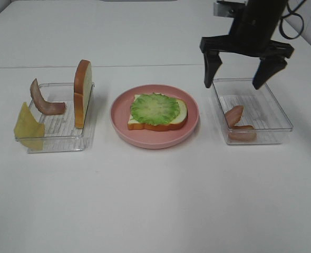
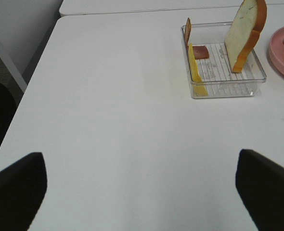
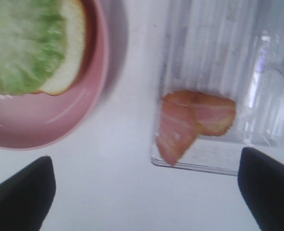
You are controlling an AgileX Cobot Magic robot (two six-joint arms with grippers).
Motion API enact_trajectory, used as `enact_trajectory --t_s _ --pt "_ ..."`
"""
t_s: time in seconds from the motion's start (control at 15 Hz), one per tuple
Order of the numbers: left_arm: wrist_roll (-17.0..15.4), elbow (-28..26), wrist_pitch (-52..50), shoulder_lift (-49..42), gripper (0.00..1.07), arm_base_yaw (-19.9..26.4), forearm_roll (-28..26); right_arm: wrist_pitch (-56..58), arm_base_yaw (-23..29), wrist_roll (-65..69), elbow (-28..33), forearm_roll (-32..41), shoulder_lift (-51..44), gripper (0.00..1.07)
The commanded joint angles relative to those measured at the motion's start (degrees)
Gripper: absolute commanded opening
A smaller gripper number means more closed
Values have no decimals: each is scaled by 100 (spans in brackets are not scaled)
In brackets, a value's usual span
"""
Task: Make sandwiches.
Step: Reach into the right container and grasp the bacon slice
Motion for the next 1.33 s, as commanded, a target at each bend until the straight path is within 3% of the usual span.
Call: enact_trajectory --t_s 0.07,0.33,0.67,1.33 --pt "6 17 -17 -80 100 -17 0 361 -533 -97 418 418 -92 97" --pt "6 17 -17 -80 100 -17 0 -476 -619 -424 1060 980 -34 95" --pt "6 17 -17 -80 100 -17 0 -1324 -619 -327 1157 980 155 94" --pt "6 17 -17 -80 100 -17 0 -1146 -619 -441 1157 1289 533 93"
